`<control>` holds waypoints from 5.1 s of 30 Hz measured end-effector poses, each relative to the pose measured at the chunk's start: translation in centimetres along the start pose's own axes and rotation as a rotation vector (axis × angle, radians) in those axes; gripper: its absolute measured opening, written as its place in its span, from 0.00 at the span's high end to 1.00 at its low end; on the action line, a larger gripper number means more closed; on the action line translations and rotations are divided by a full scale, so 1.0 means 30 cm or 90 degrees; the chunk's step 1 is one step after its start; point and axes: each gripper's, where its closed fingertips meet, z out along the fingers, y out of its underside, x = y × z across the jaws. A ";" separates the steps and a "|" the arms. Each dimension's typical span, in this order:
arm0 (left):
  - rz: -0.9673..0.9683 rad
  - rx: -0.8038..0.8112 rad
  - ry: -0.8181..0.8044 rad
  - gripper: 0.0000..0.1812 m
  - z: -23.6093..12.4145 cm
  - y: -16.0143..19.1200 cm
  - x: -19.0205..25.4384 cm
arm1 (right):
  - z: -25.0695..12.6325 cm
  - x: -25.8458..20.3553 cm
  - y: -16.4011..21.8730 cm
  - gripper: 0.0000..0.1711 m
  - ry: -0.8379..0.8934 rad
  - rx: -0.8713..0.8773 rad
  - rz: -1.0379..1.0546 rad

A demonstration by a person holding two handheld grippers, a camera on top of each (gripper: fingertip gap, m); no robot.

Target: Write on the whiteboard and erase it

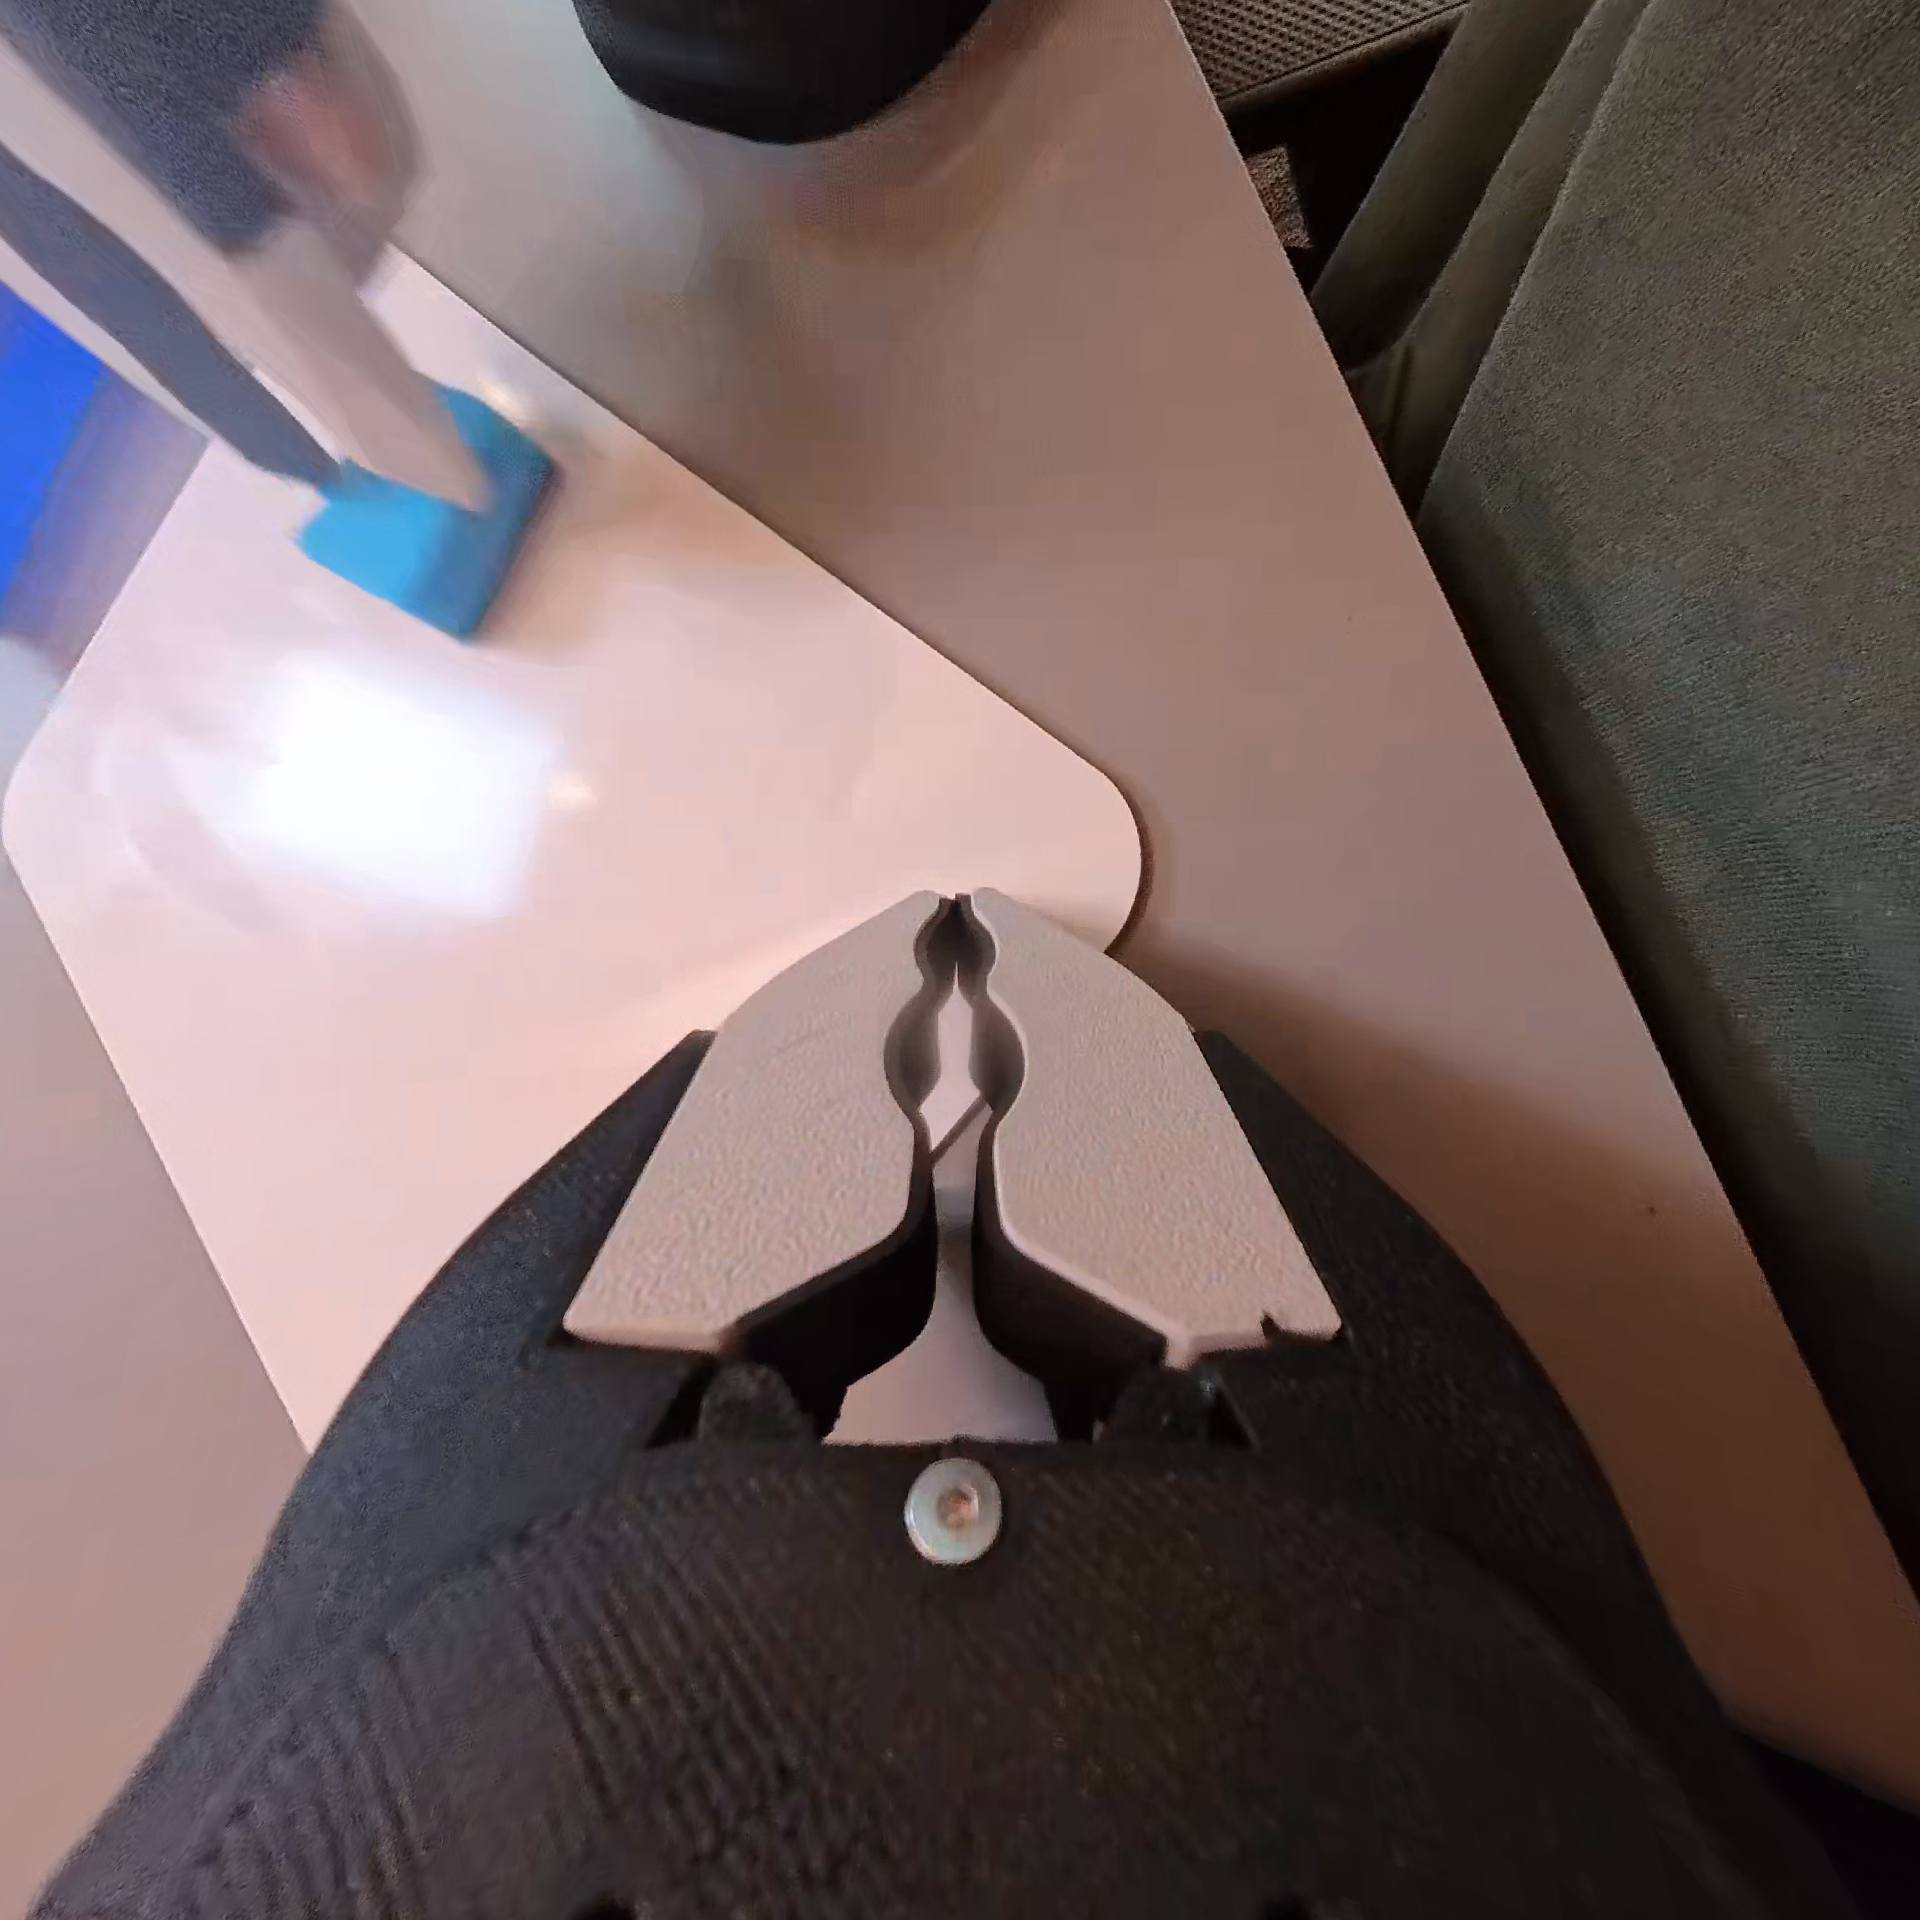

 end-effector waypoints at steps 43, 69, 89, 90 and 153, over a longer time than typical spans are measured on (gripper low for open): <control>-0.303 0.216 -0.262 1.00 -0.250 0.198 -0.396 | 0.103 0.622 -0.726 0.61 0.133 0.194 0.182; -0.378 0.220 -0.280 1.00 -0.251 0.266 -0.442 | 0.199 0.363 -0.728 0.66 0.098 0.346 0.103; -0.339 0.202 -0.228 1.00 -0.217 0.243 -0.391 | 0.215 0.476 -0.856 0.51 0.094 0.189 -0.034; -0.337 0.198 -0.226 1.00 -0.215 0.244 -0.388 | 0.228 0.484 -0.861 0.50 0.081 0.180 -0.048; -0.398 0.258 -0.373 0.83 -0.397 0.371 -0.527 | -0.112 0.619 -0.067 0.59 0.436 0.338 0.099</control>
